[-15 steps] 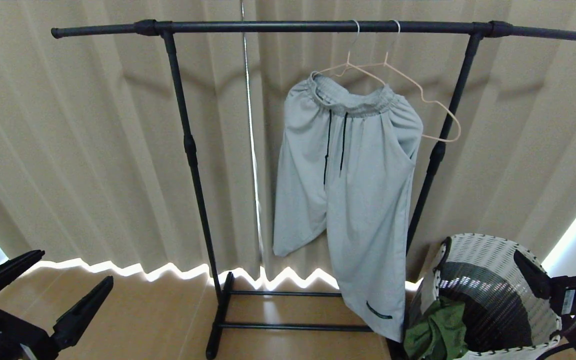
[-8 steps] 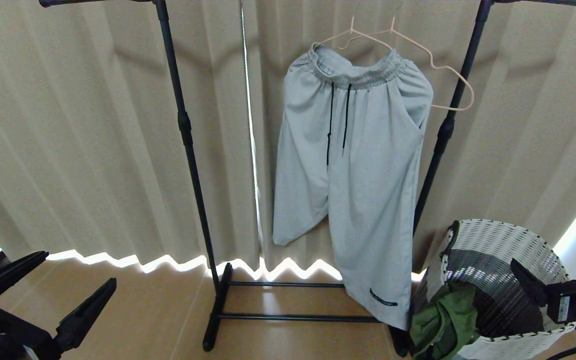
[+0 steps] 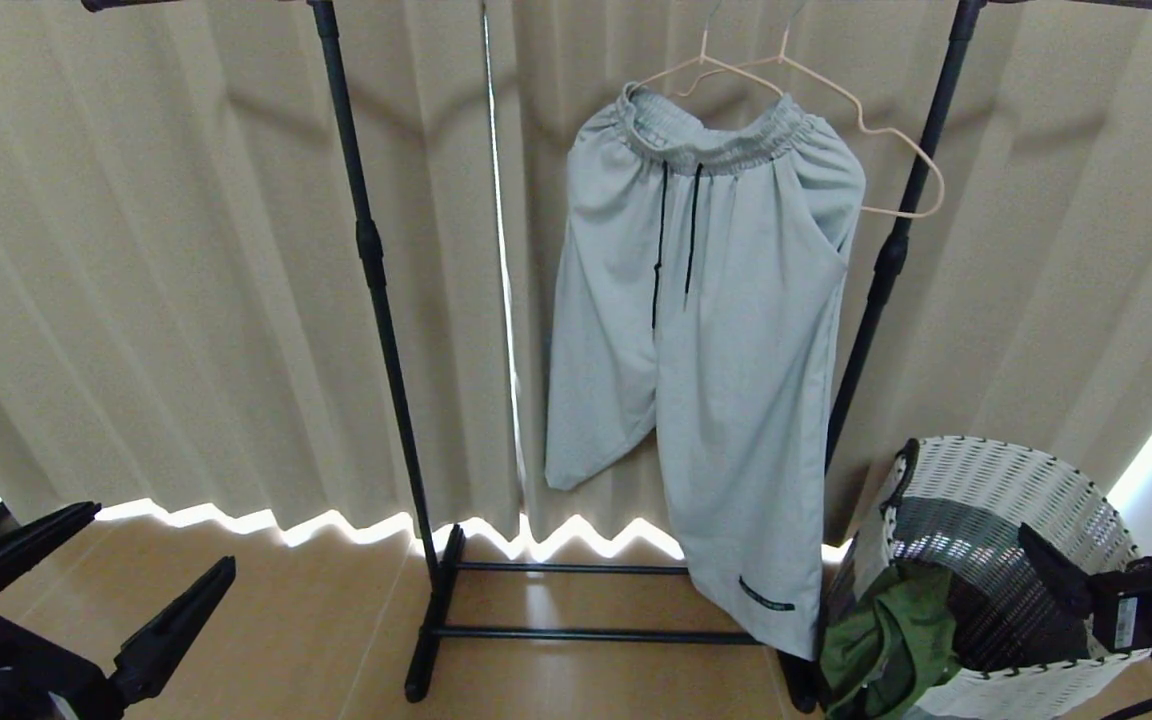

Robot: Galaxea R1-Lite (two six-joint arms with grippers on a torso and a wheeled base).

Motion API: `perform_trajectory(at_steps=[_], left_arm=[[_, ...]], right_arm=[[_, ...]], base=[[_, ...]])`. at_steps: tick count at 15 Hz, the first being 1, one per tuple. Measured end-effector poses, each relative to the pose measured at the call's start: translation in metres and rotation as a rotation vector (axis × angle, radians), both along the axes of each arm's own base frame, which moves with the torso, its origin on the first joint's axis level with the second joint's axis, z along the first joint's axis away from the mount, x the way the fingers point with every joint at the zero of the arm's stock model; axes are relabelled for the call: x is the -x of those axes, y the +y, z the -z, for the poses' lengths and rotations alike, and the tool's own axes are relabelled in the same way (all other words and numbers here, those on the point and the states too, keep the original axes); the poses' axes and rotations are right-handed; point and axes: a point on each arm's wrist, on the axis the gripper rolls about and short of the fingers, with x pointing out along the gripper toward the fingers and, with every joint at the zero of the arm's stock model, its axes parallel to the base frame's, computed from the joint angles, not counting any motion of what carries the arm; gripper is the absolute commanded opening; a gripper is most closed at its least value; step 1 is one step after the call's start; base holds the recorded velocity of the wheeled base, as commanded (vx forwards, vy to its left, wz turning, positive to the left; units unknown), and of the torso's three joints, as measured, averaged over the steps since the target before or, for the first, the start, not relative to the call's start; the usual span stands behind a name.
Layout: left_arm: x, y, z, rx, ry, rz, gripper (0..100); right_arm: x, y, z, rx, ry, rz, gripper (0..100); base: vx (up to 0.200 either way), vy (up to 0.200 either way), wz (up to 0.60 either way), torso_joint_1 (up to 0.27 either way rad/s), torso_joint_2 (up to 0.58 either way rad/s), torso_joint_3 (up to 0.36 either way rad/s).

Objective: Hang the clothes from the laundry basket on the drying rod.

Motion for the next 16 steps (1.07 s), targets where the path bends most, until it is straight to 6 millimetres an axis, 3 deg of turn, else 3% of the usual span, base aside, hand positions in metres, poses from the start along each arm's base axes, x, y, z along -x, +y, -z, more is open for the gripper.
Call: perform_trajectory(at_steps=[8, 14, 16], left_arm=[[0.002, -0.009, -0.001, 0.009, -0.005, 0.088, 100], [0.001, -0.011, -0.004, 0.012, -0.016, 0.101, 100], [0.001, -0.011, -0.004, 0.01, -0.014, 0.102, 100]], right_arm=[[-0.007, -0.012, 0.033, 0.311, 0.34, -0.063, 100], [-0.032, -0.013, 0.07, 0.352, 0.549, -0.212, 100], [-0.039, -0.012, 0.079, 0.328, 0.576, -0.258, 100]], base=[[0.0, 0.0, 0.0, 0.0, 0.0, 0.0], [0.2, 0.0, 0.0, -0.001, 0.0, 0.006], [0.0, 0.0, 0.0, 0.0, 0.0, 0.0]])
